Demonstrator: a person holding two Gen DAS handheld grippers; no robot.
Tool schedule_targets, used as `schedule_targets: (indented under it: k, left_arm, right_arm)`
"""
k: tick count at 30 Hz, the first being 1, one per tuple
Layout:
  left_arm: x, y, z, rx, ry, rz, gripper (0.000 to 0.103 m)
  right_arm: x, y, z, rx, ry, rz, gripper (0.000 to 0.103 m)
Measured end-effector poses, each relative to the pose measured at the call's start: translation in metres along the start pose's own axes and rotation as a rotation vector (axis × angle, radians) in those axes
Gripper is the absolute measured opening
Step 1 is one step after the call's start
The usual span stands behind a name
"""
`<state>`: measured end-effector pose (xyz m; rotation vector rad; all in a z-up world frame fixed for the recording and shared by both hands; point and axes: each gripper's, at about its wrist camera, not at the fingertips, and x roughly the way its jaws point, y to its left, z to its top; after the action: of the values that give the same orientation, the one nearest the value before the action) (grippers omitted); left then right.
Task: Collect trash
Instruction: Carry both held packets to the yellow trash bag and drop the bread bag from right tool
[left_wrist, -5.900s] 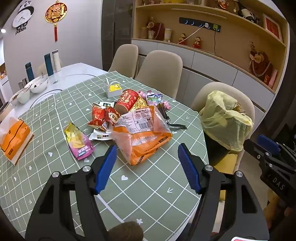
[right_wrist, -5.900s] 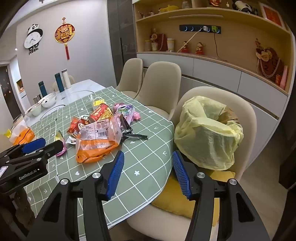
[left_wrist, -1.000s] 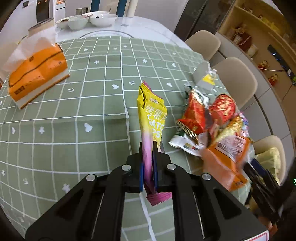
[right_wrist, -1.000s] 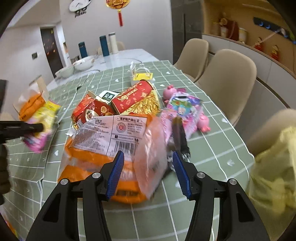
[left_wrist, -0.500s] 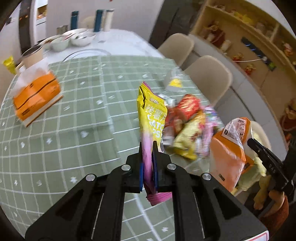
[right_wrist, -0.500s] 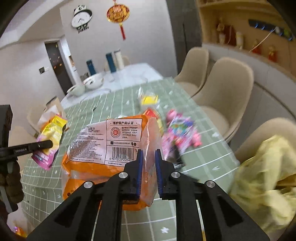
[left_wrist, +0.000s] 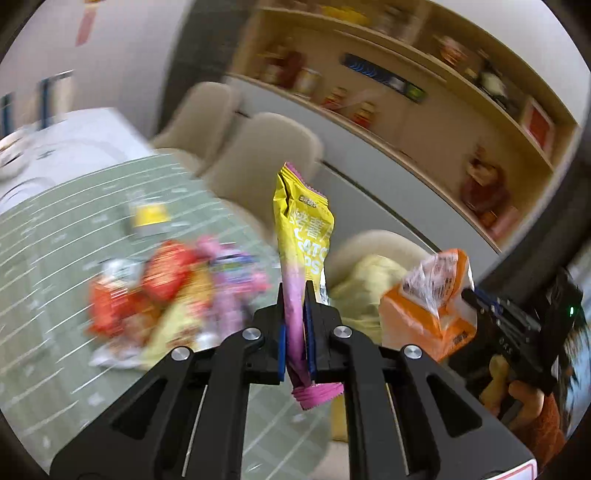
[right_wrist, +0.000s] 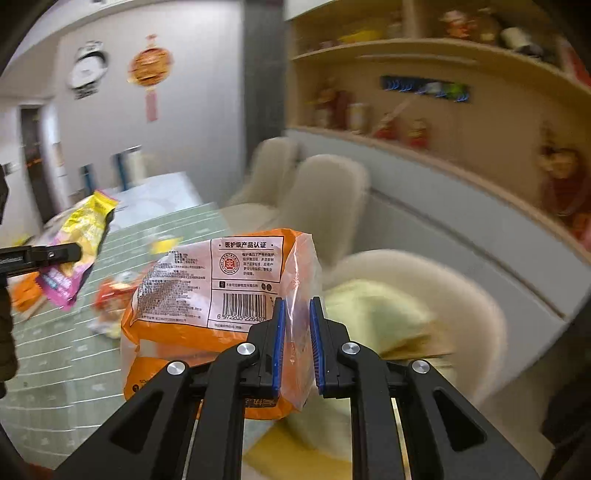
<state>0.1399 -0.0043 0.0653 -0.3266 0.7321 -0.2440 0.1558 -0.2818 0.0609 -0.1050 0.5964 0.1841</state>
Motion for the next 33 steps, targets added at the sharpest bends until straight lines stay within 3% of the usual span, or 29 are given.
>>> schedule_targets:
  k: [4, 7, 11, 14, 16, 19, 22, 28, 33]
  left_arm:
    - [0.060, -0.061, 0.013, 0.095, 0.084, -0.119, 0.008]
    - [0.119, -0.108, 0.019, 0.140, 0.189, -0.197, 0.008]
    - [0.182, -0.152, 0.022, 0.172, 0.294, -0.255, 0.008]
    - [0.219, -0.172, 0.015, 0.203, 0.351, -0.240, 0.008]
    - [0.240, -0.178, 0.010, 0.208, 0.381, -0.221, 0.010]
    - [0.260, -0.169, 0.002, 0.162, 0.433, -0.199, 0.027]
    - [0.261, -0.154, 0.001, 0.111, 0.441, -0.157, 0.028]
    - [0.218, -0.121, 0.011, 0.043, 0.342, -0.055, 0.028]
    - [0.179, -0.108, 0.011, 0.025, 0.275, 0.027, 0.028]
  right_arm:
    - [-0.010, -0.064, 0.000, 0.109, -0.005, -0.127, 0.014]
    - [-0.015, -0.095, -0.001, 0.125, -0.017, -0.230, 0.014]
    - [-0.012, -0.129, -0.008, 0.127, -0.001, -0.360, 0.014]
    - [-0.001, -0.150, -0.015, 0.148, 0.020, -0.375, 0.014]
    - [0.008, -0.162, -0.018, 0.162, 0.032, -0.368, 0.014]
    - [0.023, -0.168, -0.019, 0.150, 0.036, -0.360, 0.014]
    - [0.040, -0.170, -0.014, 0.116, 0.032, -0.340, 0.014]
    - [0.087, -0.140, -0.001, 0.001, 0.012, -0.236, 0.014]
    - [0.138, -0.098, -0.027, -0.069, 0.144, -0.043, 0.014]
